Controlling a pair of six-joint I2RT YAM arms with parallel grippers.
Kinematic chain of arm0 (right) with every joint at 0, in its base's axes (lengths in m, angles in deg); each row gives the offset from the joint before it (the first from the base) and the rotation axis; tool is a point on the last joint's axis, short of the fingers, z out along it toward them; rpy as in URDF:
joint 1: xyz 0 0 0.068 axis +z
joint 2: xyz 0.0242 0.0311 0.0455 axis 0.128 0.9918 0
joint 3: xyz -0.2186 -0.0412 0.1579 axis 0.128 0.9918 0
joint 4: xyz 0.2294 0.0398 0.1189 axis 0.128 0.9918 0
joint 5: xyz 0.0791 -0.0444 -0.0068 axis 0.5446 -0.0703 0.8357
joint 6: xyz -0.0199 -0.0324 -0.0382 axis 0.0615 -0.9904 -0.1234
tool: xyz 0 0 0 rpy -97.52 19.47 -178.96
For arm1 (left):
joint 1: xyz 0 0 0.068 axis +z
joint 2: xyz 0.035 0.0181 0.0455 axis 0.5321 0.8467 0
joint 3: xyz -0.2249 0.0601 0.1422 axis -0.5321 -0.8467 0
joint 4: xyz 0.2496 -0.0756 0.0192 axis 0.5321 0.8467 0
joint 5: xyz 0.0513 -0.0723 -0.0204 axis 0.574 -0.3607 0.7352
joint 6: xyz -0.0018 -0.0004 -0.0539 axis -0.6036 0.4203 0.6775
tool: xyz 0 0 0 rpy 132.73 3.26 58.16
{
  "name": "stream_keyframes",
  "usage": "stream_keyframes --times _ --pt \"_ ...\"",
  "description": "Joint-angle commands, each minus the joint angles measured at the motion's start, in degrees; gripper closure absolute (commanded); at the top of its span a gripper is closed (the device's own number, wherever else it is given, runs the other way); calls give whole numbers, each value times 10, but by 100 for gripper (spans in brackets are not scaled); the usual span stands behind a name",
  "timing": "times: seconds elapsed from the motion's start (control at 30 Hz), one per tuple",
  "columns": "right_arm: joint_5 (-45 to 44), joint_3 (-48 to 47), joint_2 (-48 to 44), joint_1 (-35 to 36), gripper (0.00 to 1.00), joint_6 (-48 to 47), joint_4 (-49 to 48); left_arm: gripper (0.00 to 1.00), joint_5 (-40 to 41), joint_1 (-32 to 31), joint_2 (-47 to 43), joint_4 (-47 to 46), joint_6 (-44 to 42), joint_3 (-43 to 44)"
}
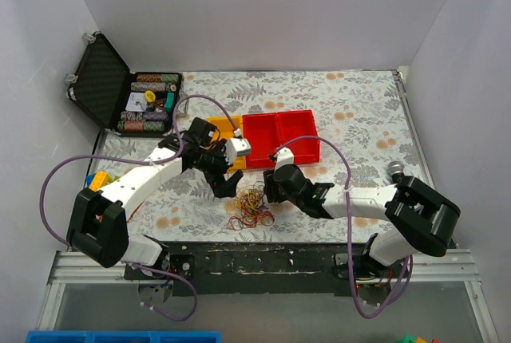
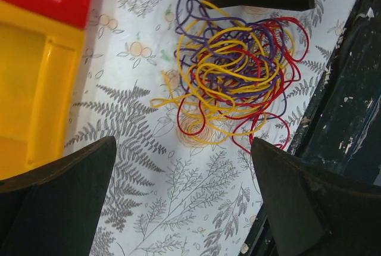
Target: Untangle the cables
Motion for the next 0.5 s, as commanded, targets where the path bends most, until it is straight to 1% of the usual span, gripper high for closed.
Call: stream_keyframes --times 0.0,0.03,0.1,0.17,0.33,0.4,0.47 --pt "15 15 -16 -1 49 0 -27 2 -18 -33 -2 -27 -79 -19" --pt "17 20 -20 -1 49 5 -27 2 -20 -38 -6 -42 -84 -26" --pt "19 25 -26 -2 51 14 -20 2 -38 -42 -22 -59 -147 -48" --pt "21 30 -31 -2 53 25 -11 2 -50 -44 -15 -46 -190 -51" --pt "22 60 -60 -4 53 35 -12 2 -47 -45 6 -50 -218 -49" --pt "19 65 -73 -6 54 36 -6 7 -46 -46 14 -48 -227 -43" --pt "17 76 -90 -8 56 41 -4 14 -54 -46 23 -47 -247 -38"
